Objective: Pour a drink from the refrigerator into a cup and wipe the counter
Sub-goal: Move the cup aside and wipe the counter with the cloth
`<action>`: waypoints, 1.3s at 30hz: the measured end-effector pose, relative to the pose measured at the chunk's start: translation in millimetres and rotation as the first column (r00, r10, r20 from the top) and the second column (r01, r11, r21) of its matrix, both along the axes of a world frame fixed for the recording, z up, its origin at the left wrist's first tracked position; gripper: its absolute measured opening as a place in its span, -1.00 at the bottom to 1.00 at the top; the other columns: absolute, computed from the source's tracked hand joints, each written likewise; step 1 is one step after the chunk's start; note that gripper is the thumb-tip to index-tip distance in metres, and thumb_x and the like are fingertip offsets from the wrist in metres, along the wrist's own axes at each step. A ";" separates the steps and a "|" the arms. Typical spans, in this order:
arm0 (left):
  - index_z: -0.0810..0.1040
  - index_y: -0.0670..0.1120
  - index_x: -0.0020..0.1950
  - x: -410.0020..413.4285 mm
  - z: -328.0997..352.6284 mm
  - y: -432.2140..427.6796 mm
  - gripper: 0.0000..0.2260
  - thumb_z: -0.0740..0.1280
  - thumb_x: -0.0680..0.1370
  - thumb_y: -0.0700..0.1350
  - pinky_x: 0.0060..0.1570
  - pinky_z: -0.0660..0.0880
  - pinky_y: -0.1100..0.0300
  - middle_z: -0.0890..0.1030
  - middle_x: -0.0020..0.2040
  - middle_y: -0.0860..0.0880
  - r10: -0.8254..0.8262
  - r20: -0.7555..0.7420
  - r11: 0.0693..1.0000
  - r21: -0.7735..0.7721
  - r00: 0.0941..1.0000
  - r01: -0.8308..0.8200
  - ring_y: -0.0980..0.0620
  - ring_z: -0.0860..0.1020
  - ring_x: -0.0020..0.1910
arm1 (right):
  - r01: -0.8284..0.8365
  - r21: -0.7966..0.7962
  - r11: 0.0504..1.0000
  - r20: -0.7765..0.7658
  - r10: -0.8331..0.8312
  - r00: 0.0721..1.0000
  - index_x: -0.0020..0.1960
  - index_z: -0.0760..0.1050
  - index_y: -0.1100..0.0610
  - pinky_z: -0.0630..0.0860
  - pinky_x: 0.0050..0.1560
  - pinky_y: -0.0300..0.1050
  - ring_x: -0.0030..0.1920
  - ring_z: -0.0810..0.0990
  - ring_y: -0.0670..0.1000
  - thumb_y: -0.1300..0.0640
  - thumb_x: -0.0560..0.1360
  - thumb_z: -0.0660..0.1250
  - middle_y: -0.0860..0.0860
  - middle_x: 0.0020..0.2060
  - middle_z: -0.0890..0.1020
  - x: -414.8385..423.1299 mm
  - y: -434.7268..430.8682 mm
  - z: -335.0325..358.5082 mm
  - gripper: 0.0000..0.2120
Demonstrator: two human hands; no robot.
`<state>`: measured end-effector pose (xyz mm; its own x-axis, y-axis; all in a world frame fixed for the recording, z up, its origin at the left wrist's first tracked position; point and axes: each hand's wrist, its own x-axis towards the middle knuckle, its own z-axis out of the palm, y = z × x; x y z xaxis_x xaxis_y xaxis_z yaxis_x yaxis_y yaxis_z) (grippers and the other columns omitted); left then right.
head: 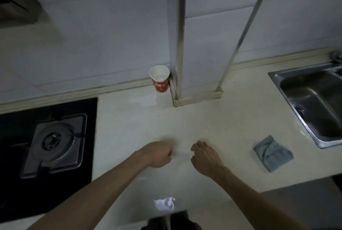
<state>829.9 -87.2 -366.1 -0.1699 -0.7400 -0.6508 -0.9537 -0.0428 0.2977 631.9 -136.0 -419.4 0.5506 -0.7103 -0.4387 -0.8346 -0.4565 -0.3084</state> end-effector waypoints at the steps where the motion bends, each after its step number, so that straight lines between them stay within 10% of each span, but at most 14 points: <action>1: 0.55 -0.23 0.17 -8.2 -0.4 6.5 -0.73 0.19 0.62 -0.10 0.06 0.47 0.05 0.59 0.14 -0.21 0.003 0.001 1.000 -0.011 1.000 -0.003 -0.17 0.55 0.12 | 0.013 0.000 1.000 0.010 -0.013 1.000 0.25 0.46 0.18 0.42 0.23 -0.02 0.27 0.42 0.11 0.15 0.52 0.18 0.10 0.22 0.49 -11.7 6.8 -0.4 -0.68; 23: 0.41 -0.16 0.27 -212.5 -22.8 144.5 -0.72 0.20 0.62 -0.05 0.05 0.47 0.03 0.52 0.20 -0.17 0.030 -0.072 0.979 -0.197 0.997 -0.044 -0.15 0.53 0.14 | 0.170 -0.035 0.985 -0.012 -0.171 0.985 0.17 0.46 0.21 0.45 0.17 0.02 0.21 0.46 0.14 0.15 0.52 0.23 0.11 0.13 0.51 -207.3 154.8 19.8 -0.74; 39: 0.41 -0.20 0.32 -275.5 -44.4 111.9 -0.67 0.22 0.58 -0.13 0.24 0.40 -0.04 0.40 0.30 -0.19 0.263 -0.074 0.931 -0.241 0.962 -0.273 -0.16 0.37 0.29 | 0.039 0.002 0.999 0.022 -0.039 0.999 0.24 0.44 0.21 0.41 0.19 -0.03 0.21 0.45 0.12 0.18 0.52 0.22 0.11 0.15 0.49 -289.2 74.0 6.3 -0.69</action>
<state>554.4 24.6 -410.5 0.0345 -0.8978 -0.4390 -0.9040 -0.2153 0.3693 342.6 -62.1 -413.2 0.5323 -0.7307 -0.4275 -0.8445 -0.4234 -0.3278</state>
